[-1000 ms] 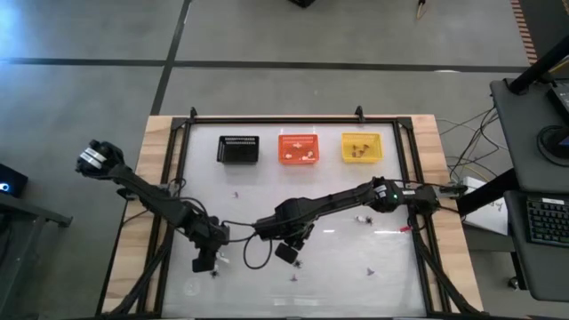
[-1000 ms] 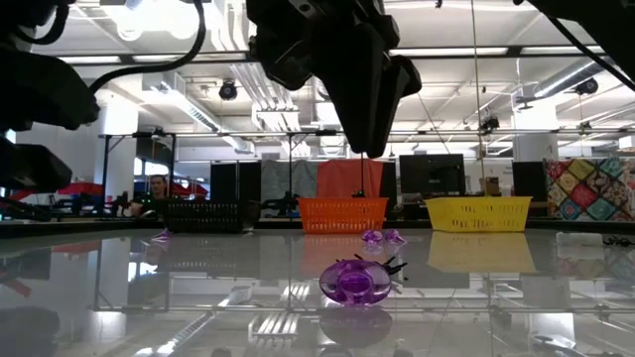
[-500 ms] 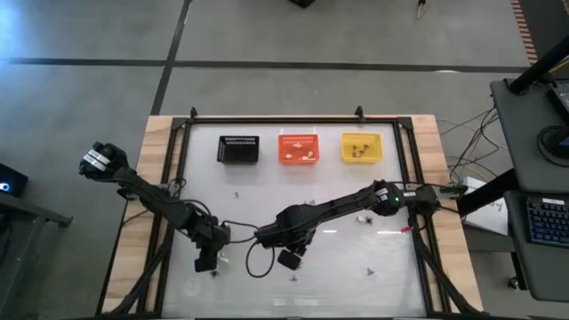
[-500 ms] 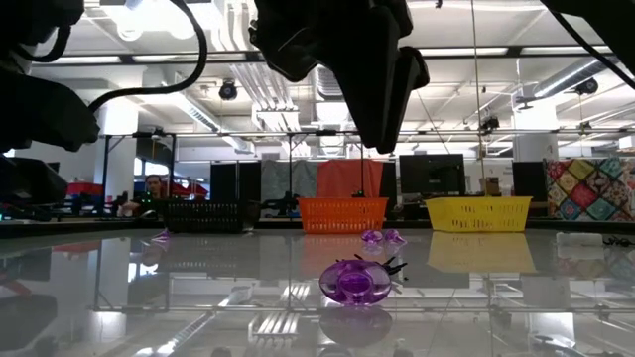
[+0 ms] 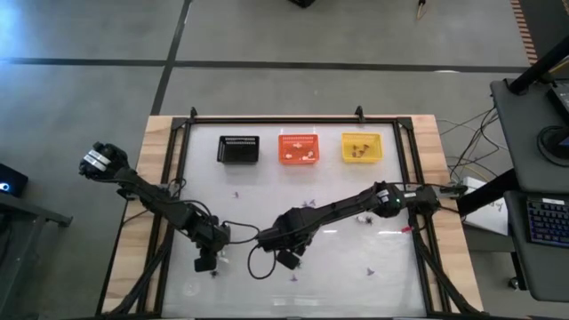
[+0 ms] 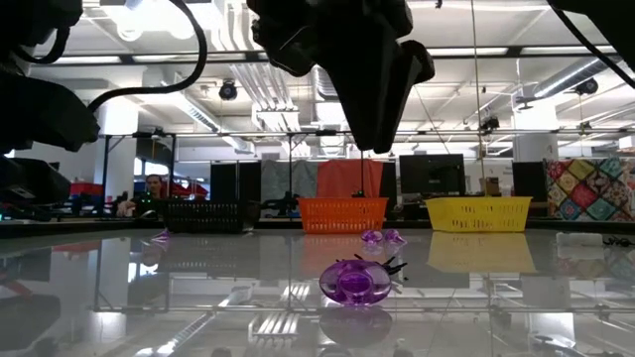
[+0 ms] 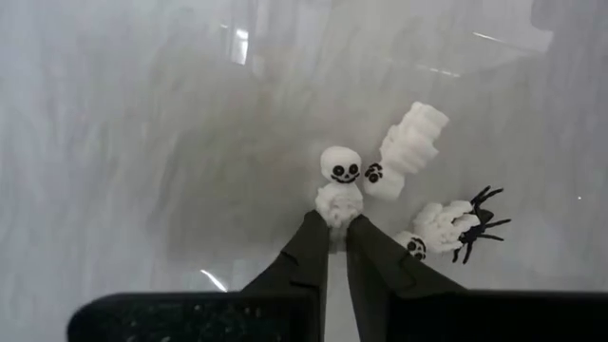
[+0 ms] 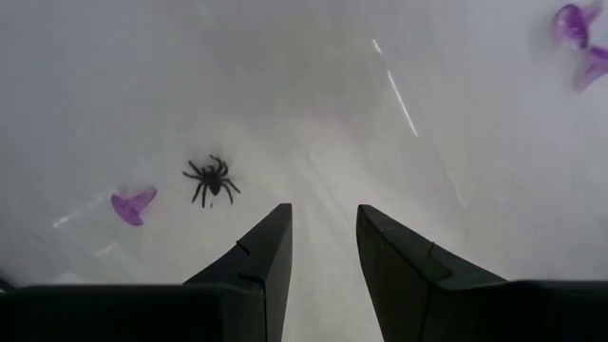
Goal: Sort Halloween decoration
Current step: Put the skeleton toy into the orange bin
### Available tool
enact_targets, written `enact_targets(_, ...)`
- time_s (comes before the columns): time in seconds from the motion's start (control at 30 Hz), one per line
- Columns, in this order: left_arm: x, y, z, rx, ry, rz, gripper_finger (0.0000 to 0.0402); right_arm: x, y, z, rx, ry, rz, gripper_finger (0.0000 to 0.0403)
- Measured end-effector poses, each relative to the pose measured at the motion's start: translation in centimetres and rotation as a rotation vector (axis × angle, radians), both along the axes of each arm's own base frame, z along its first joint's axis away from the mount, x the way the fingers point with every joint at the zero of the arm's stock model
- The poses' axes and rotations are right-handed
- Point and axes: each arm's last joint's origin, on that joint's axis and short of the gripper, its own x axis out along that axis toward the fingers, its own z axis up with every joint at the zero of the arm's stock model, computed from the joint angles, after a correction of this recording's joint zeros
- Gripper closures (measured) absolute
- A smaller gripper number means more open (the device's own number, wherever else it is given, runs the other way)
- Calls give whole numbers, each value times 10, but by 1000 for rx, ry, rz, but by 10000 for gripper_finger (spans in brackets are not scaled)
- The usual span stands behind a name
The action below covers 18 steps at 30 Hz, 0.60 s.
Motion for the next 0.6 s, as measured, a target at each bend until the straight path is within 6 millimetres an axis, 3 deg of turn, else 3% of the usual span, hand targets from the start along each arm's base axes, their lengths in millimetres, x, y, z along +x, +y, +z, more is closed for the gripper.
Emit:
enact_targets(0.27,0,2,13,-14,-57,-14,401,-6,1,18,-98,-75,-66,291)
enact_targets(0.6,-1,11,42,12,-90,14,401,-26,6,64,-201,-242,-213,291)
